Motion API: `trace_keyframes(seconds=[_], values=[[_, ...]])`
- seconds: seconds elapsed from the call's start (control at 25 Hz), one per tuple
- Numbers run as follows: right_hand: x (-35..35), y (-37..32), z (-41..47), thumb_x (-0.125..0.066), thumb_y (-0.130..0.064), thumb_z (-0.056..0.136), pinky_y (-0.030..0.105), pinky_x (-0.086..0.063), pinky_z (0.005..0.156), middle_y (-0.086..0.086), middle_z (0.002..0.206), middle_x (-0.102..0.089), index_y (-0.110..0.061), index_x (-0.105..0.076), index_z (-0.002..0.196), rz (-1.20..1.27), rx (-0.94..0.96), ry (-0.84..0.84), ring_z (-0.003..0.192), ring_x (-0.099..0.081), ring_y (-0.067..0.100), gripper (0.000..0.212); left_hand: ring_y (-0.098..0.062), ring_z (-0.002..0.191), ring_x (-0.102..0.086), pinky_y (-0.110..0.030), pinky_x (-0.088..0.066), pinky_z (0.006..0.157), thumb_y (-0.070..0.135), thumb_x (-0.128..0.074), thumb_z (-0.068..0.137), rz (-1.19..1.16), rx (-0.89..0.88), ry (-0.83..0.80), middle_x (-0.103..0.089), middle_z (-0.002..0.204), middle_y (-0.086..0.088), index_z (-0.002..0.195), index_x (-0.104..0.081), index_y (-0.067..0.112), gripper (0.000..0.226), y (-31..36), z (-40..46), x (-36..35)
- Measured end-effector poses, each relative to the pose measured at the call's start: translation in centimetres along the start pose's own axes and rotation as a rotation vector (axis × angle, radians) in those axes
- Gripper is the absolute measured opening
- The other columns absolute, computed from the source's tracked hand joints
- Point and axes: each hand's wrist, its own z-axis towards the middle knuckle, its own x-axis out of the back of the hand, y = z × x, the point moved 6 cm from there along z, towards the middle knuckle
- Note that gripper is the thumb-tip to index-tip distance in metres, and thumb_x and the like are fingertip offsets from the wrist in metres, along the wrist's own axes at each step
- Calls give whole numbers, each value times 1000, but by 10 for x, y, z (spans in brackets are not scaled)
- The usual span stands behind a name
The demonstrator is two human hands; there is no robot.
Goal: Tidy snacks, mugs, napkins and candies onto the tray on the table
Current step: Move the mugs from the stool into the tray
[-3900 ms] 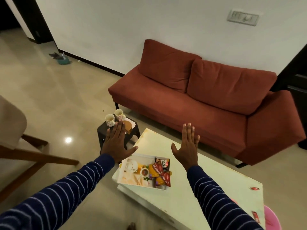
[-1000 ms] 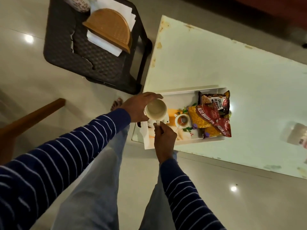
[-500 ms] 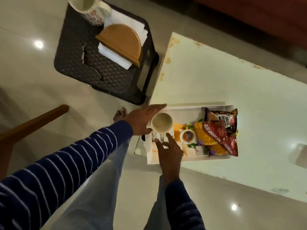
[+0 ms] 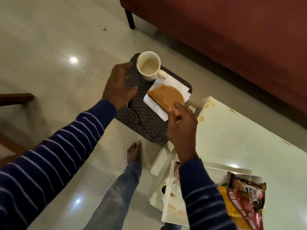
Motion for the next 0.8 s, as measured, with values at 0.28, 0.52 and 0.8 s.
trace_keyframes(seconds=[0.28, 0.52, 0.8], values=[[-58, -33, 105, -45, -35, 104, 36, -34, 114, 3, 151, -49, -20, -41, 150, -192, 9, -126, 137, -46, 24, 48, -25, 138, -40, -37, -38, 109, 21, -88, 69, 42, -57, -281, -35, 155, -5, 155, -20, 19, 109, -4, 65, -35], [-64, -35, 121, -52, -23, 103, 2, -29, 85, 6, 117, -71, -14, -68, 122, -220, 54, -97, 103, -65, 18, 27, -21, 121, -54, -39, -51, 99, 26, -90, 67, -37, -106, -266, -56, 137, -4, 144, -41, 17, 91, 1, 72, -32], [23, -50, 49, -61, -23, 99, 3, -41, 79, -1, 99, -74, -15, -73, 114, -111, 145, 38, 86, -63, 7, 21, -13, 122, -53, -32, -49, 100, 36, -88, 68, -65, -370, -203, -56, 136, -2, 138, -48, 10, 85, 82, 24, -8]])
